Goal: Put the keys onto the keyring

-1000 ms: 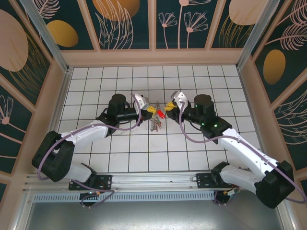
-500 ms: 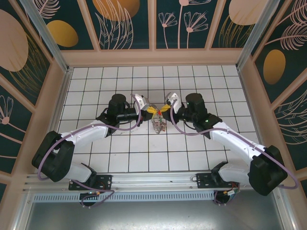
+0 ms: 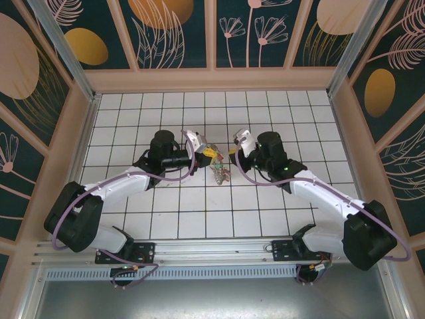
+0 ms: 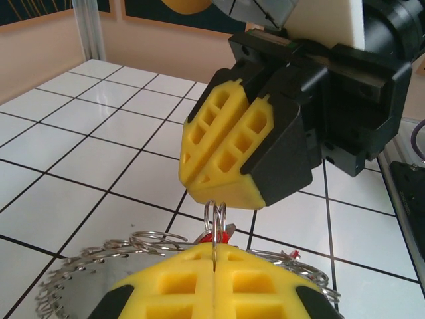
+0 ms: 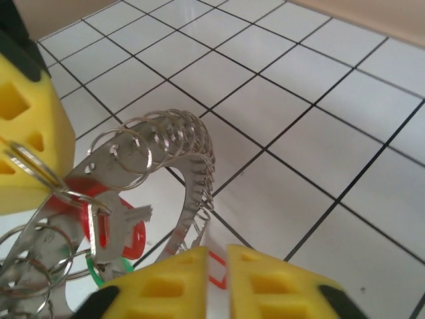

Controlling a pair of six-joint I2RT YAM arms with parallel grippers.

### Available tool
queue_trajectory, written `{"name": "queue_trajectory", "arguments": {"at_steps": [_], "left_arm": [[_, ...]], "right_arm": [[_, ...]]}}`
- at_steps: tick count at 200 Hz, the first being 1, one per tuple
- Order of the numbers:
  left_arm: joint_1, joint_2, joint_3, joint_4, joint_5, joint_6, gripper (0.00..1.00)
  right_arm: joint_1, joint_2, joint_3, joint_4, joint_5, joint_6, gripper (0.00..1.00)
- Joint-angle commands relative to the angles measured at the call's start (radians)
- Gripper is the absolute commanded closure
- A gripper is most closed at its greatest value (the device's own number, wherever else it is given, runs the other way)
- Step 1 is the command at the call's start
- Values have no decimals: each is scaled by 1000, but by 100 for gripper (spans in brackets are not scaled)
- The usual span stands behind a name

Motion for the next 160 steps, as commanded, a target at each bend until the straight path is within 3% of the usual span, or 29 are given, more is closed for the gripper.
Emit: {"name": "queue_trajectory", "arguments": {"at_steps": [1,17,37,114,160], "left_arm": [[-2,-21,23,70,34,-6,100],[-3,-19,25,68,43,-3,100],[-3,-15,28,66,59,0,100],[-3,-3,51,47,111,4,100],[-2,-10,50,33,110,8,100]], "right_arm": [[-4,-85,-23,71,-80,13,76],[-4,-108,-43,110,-170,-10,69],[-3,-96,-44,94,-226,-54,67],[-4,-10,-21,77,-257,-104,66],[-3,6,-22,81,-215,-101,83]]}}
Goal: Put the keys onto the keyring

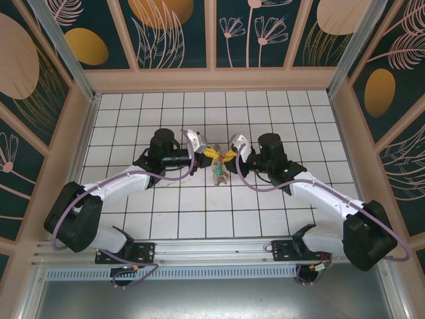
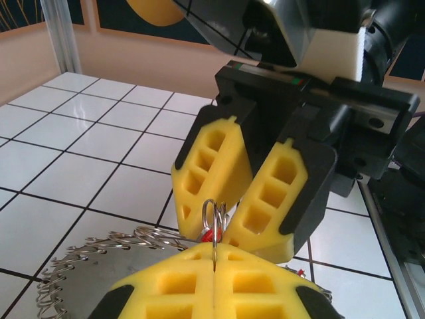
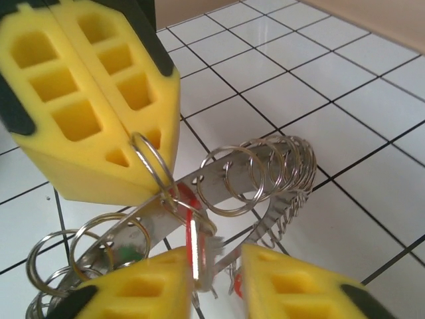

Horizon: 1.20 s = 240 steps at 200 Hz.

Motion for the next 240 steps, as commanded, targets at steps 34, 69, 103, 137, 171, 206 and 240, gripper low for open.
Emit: {"name": "queue_trajectory", "arguments": {"at_steps": [34,69,103,137,171,206,240], "left_arm": [[-2,-12,24,35,30,8,100],[-2,-10,26,42,25,5,100],[-3,-12,24,43,17,7,100],[-2,-14,20,48,12,5,100],[-3,-11,20,55,18,3,100],[-3,-7,22,59,23,4,100],[-3,-4,18,57,22,7,100]], "right_arm": [[-4,-55,-16,30,37,-24,94],[-3,-85,-18,-18,53,-40,100],[-3,-76,2,-111,83,-56,100],[-4,-56,14,-160,121,-69,100],[-4,-40,16,-132,120,-67,100],[-2,-1,42,-157,137,-54,94],[-5,-63,19,-122,143,-46,76]]}}
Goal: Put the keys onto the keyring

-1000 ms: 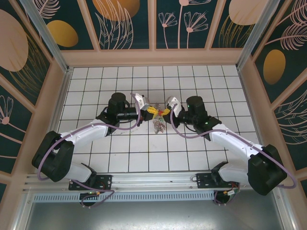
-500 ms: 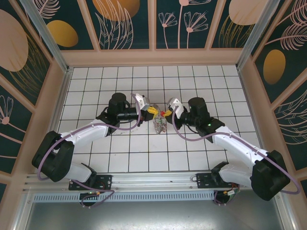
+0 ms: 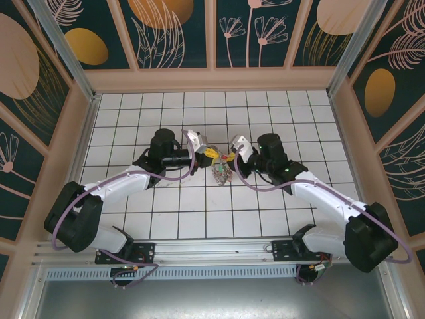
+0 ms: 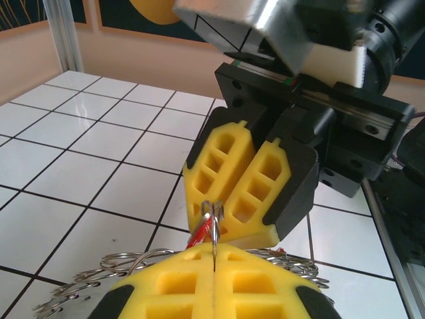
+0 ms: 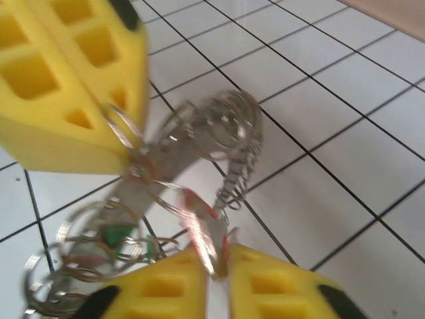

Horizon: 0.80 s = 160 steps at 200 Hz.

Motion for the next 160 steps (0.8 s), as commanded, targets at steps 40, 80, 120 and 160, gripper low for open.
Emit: {"name": "queue_trajectory", "arguments": {"at_steps": [40,80,120,160], "left_arm": [[0,-2,18,54,32,11,100],[-1,0,14,56,35,10,100],[0,-2,12,56,37,11,100],[0,4,15,59,42,11,100]], "right_arm": [[-5,-145,-42,50,29,-59,71],[7,-155,-62,155,-97,-153,73],[12,-79,-13,142,-111,-214,75],[11,-34,17,142,-143,-238,75]]}}
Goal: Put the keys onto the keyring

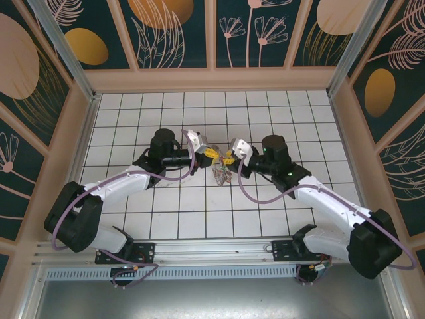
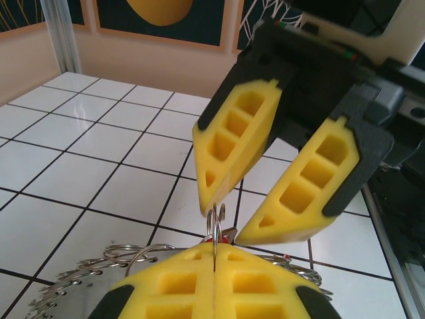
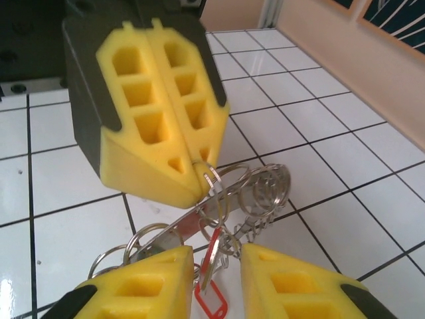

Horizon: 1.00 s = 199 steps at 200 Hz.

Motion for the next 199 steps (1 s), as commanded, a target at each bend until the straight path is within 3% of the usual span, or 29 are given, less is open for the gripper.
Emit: {"name": "queue_trajectory", "arguments": {"at_steps": [1,58,140,173,199], "left_arm": [[1,4,15,60,37,12,100],[0,5,14,49,40,19,100],[0,7,15,44,47,26,100],[1,5,13,44,44,26,100],[0,3,12,44,42,24,100]], "right_arm": [[4,17,55,26,-50,-47,75],[-1,9,53,30,-42,-50,74],[-18,48,81,27,-128,-51,78],[-18,61,88,3,-128,-61,83],[-21,57,88,11,-134,-55,92]]}}
